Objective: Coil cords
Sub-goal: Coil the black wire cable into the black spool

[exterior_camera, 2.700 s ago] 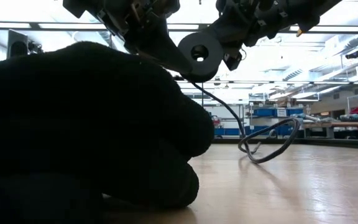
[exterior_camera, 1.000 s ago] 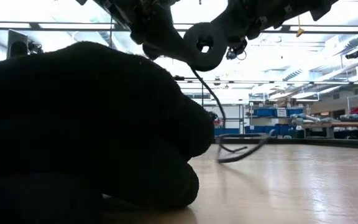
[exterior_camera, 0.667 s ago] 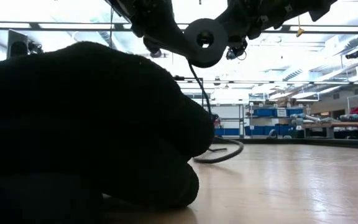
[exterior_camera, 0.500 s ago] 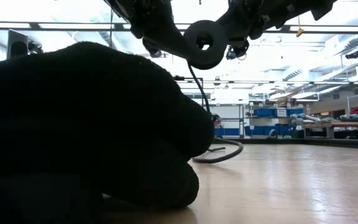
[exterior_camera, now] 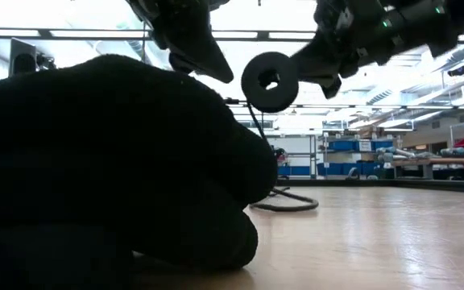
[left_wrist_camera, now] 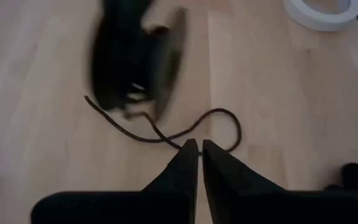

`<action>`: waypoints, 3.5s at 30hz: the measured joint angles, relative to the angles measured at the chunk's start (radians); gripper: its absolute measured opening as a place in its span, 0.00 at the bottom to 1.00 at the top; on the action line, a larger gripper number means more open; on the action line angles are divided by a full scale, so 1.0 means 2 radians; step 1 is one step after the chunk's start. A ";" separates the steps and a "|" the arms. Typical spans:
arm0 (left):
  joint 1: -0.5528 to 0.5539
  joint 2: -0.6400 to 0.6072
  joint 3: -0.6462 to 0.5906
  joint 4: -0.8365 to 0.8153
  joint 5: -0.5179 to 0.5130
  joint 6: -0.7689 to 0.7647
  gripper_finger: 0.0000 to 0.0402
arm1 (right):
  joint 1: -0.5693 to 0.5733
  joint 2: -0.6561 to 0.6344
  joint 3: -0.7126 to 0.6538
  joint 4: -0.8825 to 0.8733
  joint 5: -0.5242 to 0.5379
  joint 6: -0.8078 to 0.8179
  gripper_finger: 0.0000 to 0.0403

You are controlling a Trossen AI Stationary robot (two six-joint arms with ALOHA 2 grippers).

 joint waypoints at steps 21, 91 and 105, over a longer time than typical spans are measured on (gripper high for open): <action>-0.007 -0.001 -0.024 0.128 -0.021 0.015 0.07 | 0.028 -0.001 -0.082 0.323 0.032 -0.163 0.00; 0.007 0.016 -0.113 0.390 -0.282 0.036 0.43 | 0.046 -0.001 -0.033 0.373 0.193 -0.356 0.00; 0.020 0.077 -0.084 0.398 -0.284 0.055 0.43 | 0.046 -0.001 -0.032 0.370 0.209 -0.352 0.00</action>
